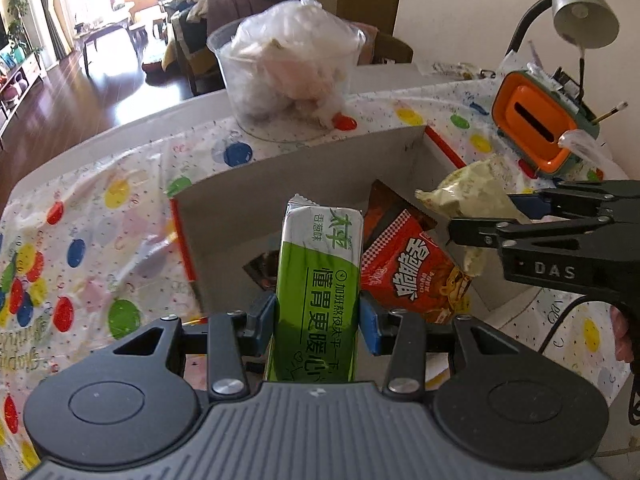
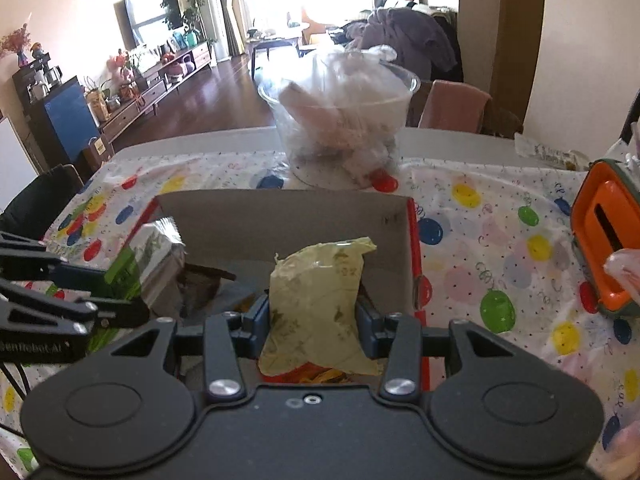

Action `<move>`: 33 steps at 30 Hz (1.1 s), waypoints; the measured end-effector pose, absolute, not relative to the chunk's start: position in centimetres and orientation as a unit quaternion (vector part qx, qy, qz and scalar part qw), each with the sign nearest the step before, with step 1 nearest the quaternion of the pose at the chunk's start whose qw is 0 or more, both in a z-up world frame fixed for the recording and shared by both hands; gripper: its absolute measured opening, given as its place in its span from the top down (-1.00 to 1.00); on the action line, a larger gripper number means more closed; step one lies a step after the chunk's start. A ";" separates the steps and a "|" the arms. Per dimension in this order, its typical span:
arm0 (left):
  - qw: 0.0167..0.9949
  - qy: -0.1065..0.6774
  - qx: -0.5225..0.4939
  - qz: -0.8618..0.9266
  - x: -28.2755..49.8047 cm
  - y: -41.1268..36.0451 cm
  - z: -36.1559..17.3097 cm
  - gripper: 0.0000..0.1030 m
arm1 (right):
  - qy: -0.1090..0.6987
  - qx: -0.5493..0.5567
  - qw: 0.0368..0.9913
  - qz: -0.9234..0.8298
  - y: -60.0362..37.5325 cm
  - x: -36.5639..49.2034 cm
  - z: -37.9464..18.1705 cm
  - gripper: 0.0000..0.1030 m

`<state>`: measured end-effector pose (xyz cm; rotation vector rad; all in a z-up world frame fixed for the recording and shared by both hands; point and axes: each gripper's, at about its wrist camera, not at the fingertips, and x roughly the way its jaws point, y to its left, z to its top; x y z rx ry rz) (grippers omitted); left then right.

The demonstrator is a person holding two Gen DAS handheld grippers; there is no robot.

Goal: Organize snacks
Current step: 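Carry the green bar with the left tool while the right tool carries the yellow bag to the box, then open the left tool releasing the green bar while the right tool drops the yellow bag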

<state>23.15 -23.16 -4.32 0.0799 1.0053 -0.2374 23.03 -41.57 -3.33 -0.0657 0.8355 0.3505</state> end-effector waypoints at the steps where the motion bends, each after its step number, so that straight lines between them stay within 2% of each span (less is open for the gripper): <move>1: 0.867 0.484 0.037 -0.112 23.5 -23.5 -4.6 0.18 | 0.407 -0.031 0.897 0.171 -41.7 23.4 -3.7 0.17; 14: 0.831 0.546 0.049 -0.093 27.6 -25.7 -8.7 0.18 | 0.442 -0.033 0.874 0.200 -40.5 27.6 -7.1 0.17; 26: 0.816 0.566 0.067 -0.091 28.8 -26.7 -9.8 0.18 | 0.467 -0.025 0.857 0.215 -40.7 28.4 -8.1 0.13; 28: 0.817 0.565 0.070 -0.092 28.6 -26.8 -9.8 0.18 | 0.468 -0.020 0.857 0.217 -40.8 28.3 -8.2 0.10; 33: 0.823 0.555 0.075 -0.093 28.0 -27.0 -9.5 0.13 | 0.464 -0.014 0.859 0.216 -41.1 27.8 -7.8 -0.10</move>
